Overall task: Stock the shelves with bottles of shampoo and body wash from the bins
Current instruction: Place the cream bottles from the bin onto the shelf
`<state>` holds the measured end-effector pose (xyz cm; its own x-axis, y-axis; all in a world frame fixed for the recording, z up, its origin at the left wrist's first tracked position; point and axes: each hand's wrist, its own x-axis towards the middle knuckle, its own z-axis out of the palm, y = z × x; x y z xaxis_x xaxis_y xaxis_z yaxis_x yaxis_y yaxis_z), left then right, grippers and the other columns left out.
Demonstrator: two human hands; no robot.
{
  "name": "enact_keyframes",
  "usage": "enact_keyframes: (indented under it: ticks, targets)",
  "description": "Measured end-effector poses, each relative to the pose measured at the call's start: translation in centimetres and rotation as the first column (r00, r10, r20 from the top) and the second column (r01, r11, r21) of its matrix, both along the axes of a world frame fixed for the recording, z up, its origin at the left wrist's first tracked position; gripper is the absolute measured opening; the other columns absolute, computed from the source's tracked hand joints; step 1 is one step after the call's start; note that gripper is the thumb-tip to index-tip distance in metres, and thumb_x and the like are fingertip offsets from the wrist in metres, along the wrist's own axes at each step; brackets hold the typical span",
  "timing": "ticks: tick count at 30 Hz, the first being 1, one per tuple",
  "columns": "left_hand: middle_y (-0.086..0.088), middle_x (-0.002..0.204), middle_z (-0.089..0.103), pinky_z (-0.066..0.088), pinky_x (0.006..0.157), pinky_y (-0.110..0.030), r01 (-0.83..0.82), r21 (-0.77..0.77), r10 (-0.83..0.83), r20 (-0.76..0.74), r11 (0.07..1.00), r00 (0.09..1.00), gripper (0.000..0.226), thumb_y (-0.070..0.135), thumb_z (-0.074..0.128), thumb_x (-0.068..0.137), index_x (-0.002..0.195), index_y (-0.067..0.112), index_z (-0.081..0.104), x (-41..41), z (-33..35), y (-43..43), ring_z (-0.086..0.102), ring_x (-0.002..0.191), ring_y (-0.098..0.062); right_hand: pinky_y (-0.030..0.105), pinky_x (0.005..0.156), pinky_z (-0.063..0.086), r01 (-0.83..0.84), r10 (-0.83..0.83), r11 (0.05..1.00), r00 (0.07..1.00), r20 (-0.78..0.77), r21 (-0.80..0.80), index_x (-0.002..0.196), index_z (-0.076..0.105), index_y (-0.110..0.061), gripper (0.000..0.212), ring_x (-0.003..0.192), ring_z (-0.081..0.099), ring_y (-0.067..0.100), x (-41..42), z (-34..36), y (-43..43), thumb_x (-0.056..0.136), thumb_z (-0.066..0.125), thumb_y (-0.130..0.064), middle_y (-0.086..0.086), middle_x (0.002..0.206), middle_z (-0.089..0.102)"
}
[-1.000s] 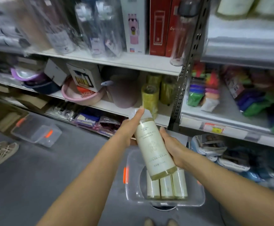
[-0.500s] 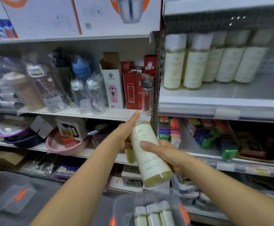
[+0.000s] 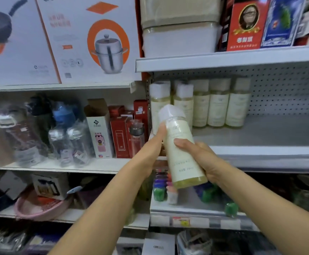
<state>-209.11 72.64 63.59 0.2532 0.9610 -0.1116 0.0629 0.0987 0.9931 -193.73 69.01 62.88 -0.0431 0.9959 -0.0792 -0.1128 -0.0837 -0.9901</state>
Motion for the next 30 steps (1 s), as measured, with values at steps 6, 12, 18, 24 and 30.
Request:
enact_keyframes:
  ticks: [6,12,18,24,30]
  targets:
    - [0.002,0.116,0.073,0.060,0.079,-0.037,0.055,0.029,-0.058,0.113,0.998,0.992,0.066,0.073,0.025,0.095,0.123,0.027,0.063,6.5,1.1,2.5,0.070,0.106,-0.015,0.046,0.070,0.061,0.166,-0.159,0.974,0.986,-0.054,0.157,0.115,0.064,-0.013,0.044,0.086,0.074,0.029,5.8,1.7,3.4,0.077,0.080,-0.028,0.012,0.099,0.076]
    - [0.007,0.118,0.069,0.054,0.093,-0.037,0.048,0.059,-0.054,0.110,0.997,0.992,0.062,0.075,0.017,0.093,0.115,0.036,0.060,11.8,1.7,4.8,0.065,0.112,-0.013,0.042,0.076,0.062,0.281,-0.295,0.919,0.955,0.009,0.275,0.115,0.061,-0.017,0.049,0.089,0.073,0.020,10.4,1.3,7.5,0.073,0.084,-0.027,0.003,0.103,0.074]
    - [0.005,0.138,0.059,0.036,0.114,-0.043,0.000,0.058,-0.007,0.127,0.998,0.992,0.064,0.069,0.016,0.098,0.136,0.034,0.053,14.5,0.7,7.1,0.052,0.128,-0.016,0.042,0.093,0.054,0.228,-0.266,0.919,0.961,0.078,0.322,0.128,0.055,-0.027,0.068,0.105,0.067,0.015,13.3,-0.9,11.2,0.069,0.087,-0.025,-0.006,0.112,0.071]
    - [0.003,0.149,0.050,0.031,0.119,-0.043,-0.075,0.057,0.065,0.154,0.996,0.986,0.070,0.070,0.019,0.096,0.149,0.030,0.043,16.4,-0.2,8.9,0.044,0.138,-0.016,0.029,0.082,0.053,0.122,-0.197,0.934,0.960,0.199,0.336,0.133,0.049,-0.025,0.070,0.103,0.063,0.009,14.8,-0.5,14.5,0.073,0.085,-0.023,-0.012,0.113,0.065]
    - [0.003,0.148,0.049,0.034,0.107,-0.029,-0.138,0.044,0.130,0.157,0.989,0.979,0.054,0.056,0.027,0.104,0.149,0.028,0.040,17.3,-0.7,9.5,0.044,0.137,-0.013,0.043,0.103,0.047,0.063,-0.169,0.945,0.934,0.315,0.320,0.140,0.037,-0.018,0.077,0.120,0.056,0.019,15.7,0.0,17.1,0.078,0.082,-0.024,0.000,0.136,0.057]
